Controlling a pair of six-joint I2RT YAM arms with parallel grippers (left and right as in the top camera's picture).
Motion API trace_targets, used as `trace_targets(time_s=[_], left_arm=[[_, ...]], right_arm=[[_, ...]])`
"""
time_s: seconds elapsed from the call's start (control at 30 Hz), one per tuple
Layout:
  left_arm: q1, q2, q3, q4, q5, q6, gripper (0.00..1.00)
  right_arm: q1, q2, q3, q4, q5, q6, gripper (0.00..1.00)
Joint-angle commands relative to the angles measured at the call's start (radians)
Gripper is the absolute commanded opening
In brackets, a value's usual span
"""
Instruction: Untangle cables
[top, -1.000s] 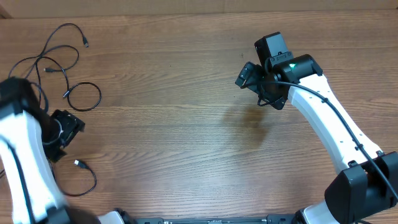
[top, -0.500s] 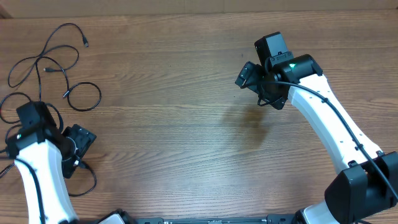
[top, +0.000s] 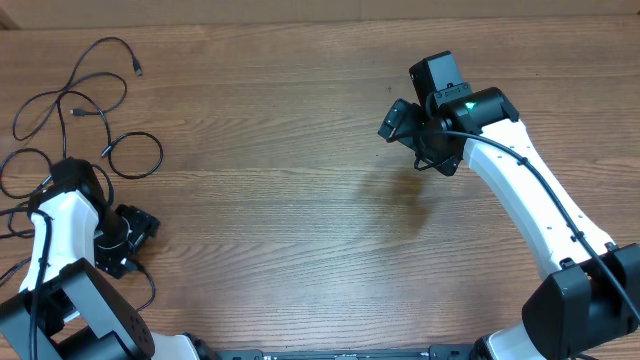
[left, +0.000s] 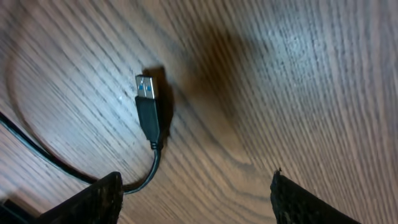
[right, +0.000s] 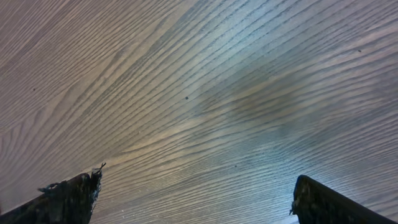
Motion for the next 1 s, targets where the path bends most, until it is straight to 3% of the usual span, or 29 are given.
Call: trace_targets(time_s=[0.0, 0.17, 0.5, 0.67, 0.77, 0.97], left_arm=[[0.0, 0.005, -0.024, 0.009, -0.017, -0.021, 0.77], [0.0, 0.005, -0.113, 0.095, -0.016, -0.021, 0.83], [0.0, 0.005, -0.169, 0.157, -0.024, -0.04, 0.62], [0.0, 0.005, -0.17, 0.156, -0.053, -0.04, 0.61], [0.0, 0.005, -0.172, 0.171, -0.078, -0.04, 0.66], [0.0, 0.005, -0.177, 0.183, -0.101, -0.041, 0.6]], right_arm=[[-0.003, 0.007, 0.001, 0.003, 0.002, -0.006, 1.0], [-0.003, 0.007, 0.001, 0.003, 0.002, -0.006, 1.0], [-0.003, 0.007, 0.001, 0.002, 0.002, -0.005, 1.0], [-0.003, 0.007, 0.001, 0.002, 0.002, -0.005, 1.0], [-0.003, 0.007, 0.001, 0.001, 0.002, -0.005, 1.0], [-0.003, 0.007, 0.001, -0.002, 0.002, -0.005, 1.0]])
